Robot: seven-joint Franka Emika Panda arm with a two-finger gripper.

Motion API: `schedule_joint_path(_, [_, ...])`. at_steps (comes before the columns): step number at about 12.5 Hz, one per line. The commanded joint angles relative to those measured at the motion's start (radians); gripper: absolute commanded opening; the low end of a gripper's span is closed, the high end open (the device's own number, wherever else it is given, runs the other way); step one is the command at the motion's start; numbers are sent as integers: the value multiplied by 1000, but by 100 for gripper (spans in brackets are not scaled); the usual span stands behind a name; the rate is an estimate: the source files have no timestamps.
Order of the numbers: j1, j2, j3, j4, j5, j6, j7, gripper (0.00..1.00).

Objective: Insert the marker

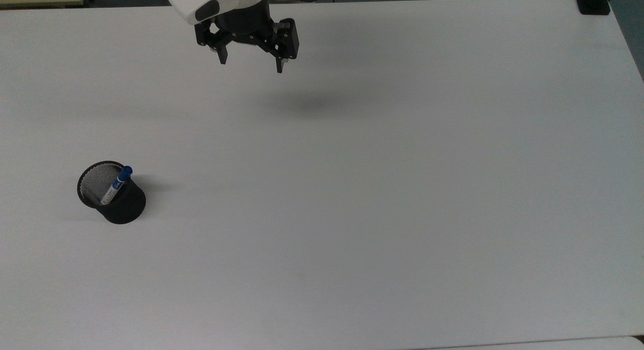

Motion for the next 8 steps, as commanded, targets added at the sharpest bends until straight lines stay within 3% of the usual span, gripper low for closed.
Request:
schedule_joint_path(1, [-21,-74,-17,-49,21,-18,-56,100])
schedule_joint_path(8, [-48,-94,-17,-52,13,-18,22,100])
